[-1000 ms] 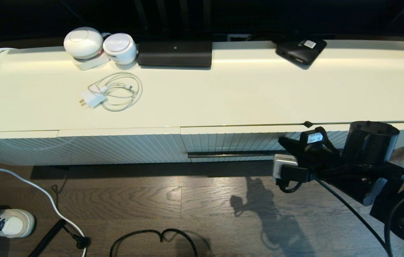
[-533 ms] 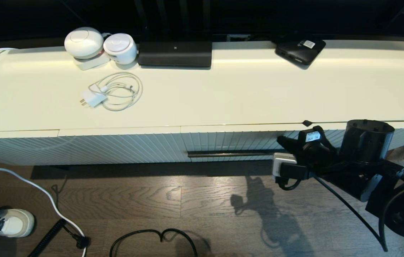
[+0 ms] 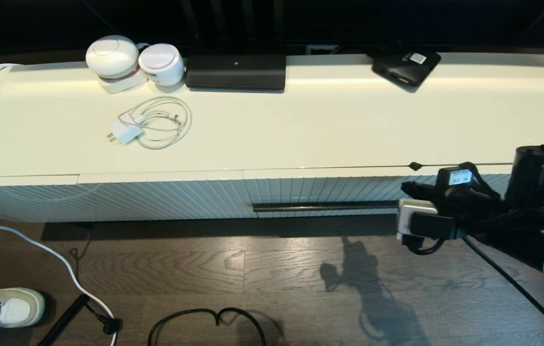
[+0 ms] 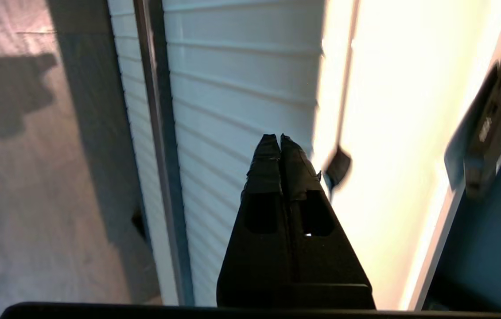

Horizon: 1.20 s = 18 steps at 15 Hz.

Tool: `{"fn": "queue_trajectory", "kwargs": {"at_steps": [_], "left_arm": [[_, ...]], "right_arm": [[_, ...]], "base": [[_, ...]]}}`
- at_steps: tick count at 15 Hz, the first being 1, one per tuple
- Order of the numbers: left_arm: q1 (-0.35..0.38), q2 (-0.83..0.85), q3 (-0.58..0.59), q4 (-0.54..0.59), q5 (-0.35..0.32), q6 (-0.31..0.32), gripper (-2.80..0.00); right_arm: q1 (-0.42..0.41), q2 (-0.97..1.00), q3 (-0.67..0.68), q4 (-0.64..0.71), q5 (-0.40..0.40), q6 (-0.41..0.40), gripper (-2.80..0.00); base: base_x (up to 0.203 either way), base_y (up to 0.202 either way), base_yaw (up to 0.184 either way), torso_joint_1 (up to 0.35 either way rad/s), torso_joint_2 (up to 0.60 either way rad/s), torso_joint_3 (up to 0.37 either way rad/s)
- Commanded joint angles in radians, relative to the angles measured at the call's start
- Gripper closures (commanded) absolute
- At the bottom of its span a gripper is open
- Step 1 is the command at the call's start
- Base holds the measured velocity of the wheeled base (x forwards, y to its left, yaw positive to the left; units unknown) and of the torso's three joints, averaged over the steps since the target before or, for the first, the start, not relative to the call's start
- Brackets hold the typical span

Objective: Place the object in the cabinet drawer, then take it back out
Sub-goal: Close the drawer, then open the drawer

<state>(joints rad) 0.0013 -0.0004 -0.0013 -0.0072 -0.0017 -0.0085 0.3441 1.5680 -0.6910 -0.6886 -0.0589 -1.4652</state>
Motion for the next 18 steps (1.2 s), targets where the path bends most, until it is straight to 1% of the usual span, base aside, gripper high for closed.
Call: {"fn": "queue_trajectory", "kwargs": {"at_steps": [1, 3, 5, 8, 9, 10, 12, 14, 15, 17, 18], "left_arm": [[0.0, -0.003, 0.0, 0.0, 0.0, -0.001, 0.0], [0.0, -0.003, 0.0, 0.0, 0.0, 0.001, 0.0], [0.0, -0.002, 0.0, 0.0, 0.0, -0.001, 0.0], [0.0, -0.003, 0.0, 0.0, 0.0, -0.001, 0.0], [0.0, -0.003, 0.001, 0.0, 0.0, -0.001, 0.0], [0.0, -0.003, 0.0, 0.0, 0.0, -0.001, 0.0], [0.0, -0.003, 0.001, 0.0, 0.0, -0.001, 0.0], [0.0, -0.003, 0.0, 0.0, 0.0, 0.0, 0.0], [0.0, -0.003, 0.0, 0.0, 0.0, 0.0, 0.0], [0.0, -0.003, 0.0, 0.0, 0.0, -0.001, 0.0], [0.0, -0.003, 0.0, 0.0, 0.0, 0.001, 0.0]], "right_arm": [[-0.008, -0.178, -0.004, 0.174, -0.001, 0.028, 0.0], [-0.013, -0.299, -0.008, 0.366, -0.021, 0.101, 0.0], [-0.014, -0.413, -0.017, 0.612, -0.037, 0.21, 0.0], [-0.015, -0.55, -0.045, 0.927, -0.043, 0.365, 0.0], [-0.017, -0.587, -0.053, 1.018, -0.046, 0.408, 0.0], [-0.019, -0.635, -0.055, 1.095, -0.047, 0.433, 0.0], [-0.021, -0.735, -0.05, 1.248, -0.048, 0.447, 0.0], [-0.022, -0.861, -0.038, 1.366, -0.05, 0.444, 0.0], [-0.021, -0.917, -0.027, 1.4, -0.05, 0.421, 0.0], [-0.015, -0.982, -0.004, 1.436, -0.05, 0.301, 0.0], [-0.014, -0.991, 0.003, 1.406, -0.05, 0.264, 0.0]], "base": [[0.0, 0.0, 0.0, 0.0, 0.0, 0.0], [0.0, 0.0, 0.0, 0.0, 0.0, 0.0], [0.0, 0.0, 0.0, 0.0, 0.0, 0.0], [0.0, 0.0, 0.0, 0.0, 0.0, 0.0], [0.0, 0.0, 0.0, 0.0, 0.0, 0.0], [0.0, 0.0, 0.0, 0.0, 0.0, 0.0], [0.0, 0.0, 0.0, 0.0, 0.0, 0.0], [0.0, 0.0, 0.0, 0.0, 0.0, 0.0], [0.0, 0.0, 0.0, 0.0, 0.0, 0.0], [0.0, 0.0, 0.0, 0.0, 0.0, 0.0], [0.0, 0.0, 0.0, 0.0, 0.0, 0.0]]}}
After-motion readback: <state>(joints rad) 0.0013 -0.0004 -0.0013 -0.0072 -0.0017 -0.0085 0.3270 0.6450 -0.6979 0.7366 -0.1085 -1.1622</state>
